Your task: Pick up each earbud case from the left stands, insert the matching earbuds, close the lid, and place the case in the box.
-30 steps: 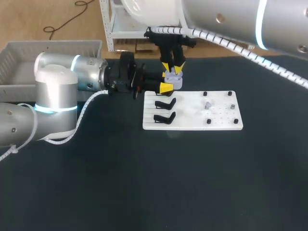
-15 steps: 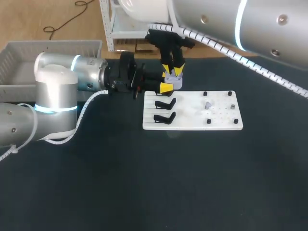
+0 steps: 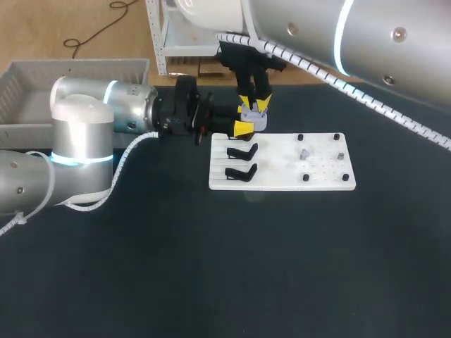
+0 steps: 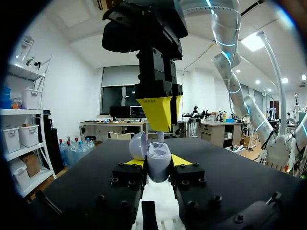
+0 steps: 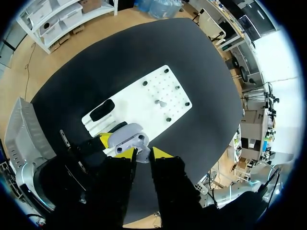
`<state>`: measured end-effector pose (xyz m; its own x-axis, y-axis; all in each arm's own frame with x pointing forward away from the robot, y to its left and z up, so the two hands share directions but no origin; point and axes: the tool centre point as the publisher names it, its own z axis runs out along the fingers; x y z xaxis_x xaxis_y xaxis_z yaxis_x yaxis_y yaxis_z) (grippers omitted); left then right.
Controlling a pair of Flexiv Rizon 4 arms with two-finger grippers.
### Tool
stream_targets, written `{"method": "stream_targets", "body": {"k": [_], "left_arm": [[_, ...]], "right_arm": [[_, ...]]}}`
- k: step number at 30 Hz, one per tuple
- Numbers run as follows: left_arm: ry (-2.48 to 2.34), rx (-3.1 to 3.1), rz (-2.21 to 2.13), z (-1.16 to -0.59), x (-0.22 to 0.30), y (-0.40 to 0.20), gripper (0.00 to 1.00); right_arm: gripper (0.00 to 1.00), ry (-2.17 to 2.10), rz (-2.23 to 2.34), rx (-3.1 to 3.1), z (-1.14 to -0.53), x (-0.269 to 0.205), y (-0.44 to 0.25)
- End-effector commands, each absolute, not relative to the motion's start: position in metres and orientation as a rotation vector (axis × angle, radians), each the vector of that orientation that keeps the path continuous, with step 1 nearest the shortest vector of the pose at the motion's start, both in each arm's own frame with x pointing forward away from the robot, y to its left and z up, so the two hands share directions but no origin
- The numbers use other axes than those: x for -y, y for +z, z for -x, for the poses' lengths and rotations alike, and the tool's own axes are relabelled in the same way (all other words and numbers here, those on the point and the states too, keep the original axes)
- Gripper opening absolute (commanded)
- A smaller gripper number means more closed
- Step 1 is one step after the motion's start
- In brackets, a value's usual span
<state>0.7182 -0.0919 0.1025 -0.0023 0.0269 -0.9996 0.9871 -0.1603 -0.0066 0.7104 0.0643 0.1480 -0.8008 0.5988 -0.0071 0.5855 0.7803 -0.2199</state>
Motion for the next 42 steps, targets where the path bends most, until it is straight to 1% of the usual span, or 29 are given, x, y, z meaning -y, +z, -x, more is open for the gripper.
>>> {"method": "stream_targets", "body": {"k": [1, 42], "left_arm": [[-1.318, -1.152, -1.346, -0.719, 0.092, 0.102, 0.00], [-1.318, -1.152, -1.346, -0.719, 0.092, 0.102, 0.00]], "right_arm": [[0.00, 0.330, 0.967, 2.900, -0.712, -0.065, 0.148], [0.00, 0.363, 0.974, 2.902, -0.717, -0.059, 0.135]]}}
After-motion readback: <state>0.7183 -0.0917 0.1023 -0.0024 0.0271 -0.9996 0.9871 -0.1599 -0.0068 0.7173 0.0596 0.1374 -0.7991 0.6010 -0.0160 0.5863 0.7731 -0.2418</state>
